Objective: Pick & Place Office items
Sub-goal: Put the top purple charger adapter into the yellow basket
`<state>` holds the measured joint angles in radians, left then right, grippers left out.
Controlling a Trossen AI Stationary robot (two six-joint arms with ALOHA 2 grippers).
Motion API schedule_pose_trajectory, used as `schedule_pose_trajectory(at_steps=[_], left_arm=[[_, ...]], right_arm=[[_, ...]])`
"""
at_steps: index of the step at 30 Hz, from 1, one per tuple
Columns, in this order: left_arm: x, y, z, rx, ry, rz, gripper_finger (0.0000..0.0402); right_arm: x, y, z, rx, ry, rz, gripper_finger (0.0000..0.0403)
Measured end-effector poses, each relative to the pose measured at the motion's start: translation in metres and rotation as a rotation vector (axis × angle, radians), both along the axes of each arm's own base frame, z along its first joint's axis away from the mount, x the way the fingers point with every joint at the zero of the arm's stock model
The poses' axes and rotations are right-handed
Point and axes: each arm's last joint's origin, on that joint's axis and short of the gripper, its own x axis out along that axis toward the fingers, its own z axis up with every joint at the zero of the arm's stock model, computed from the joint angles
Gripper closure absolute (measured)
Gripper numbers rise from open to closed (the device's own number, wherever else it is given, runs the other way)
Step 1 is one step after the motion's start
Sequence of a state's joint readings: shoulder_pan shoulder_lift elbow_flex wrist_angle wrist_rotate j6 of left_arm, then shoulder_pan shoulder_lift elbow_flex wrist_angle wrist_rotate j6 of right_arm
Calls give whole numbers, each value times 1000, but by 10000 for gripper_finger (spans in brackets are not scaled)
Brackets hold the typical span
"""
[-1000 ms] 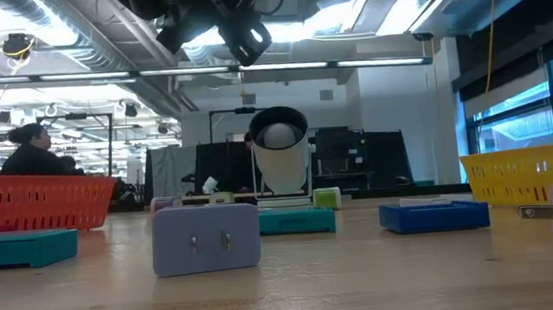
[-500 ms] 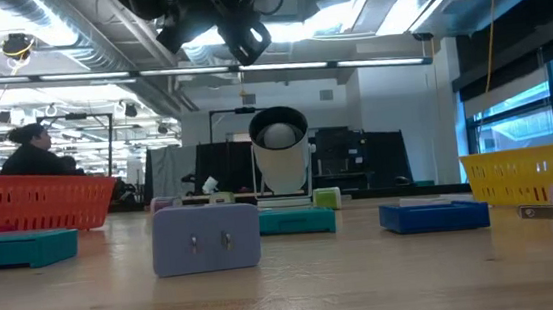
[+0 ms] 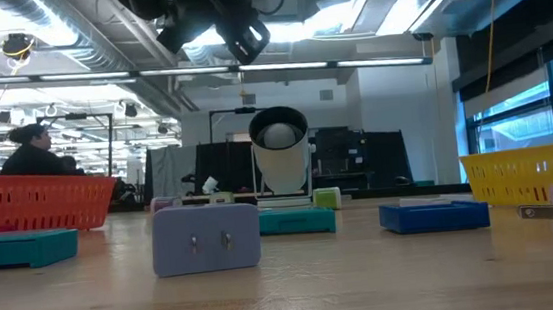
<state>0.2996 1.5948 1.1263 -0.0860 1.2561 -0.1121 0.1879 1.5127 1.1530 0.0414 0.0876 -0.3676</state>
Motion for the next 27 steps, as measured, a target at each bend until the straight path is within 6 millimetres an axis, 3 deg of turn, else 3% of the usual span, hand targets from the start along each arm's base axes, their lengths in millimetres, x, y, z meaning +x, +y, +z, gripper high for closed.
schedule_pose_trajectory(at_steps=[2, 27], left_arm=[[0, -1, 0, -6, 6, -6, 184], [-1, 5, 3, 33, -1, 71, 171]], right_arm=[[0, 0, 0, -16, -4, 7, 281], [-8, -6, 5, -88, 13, -45, 282]])
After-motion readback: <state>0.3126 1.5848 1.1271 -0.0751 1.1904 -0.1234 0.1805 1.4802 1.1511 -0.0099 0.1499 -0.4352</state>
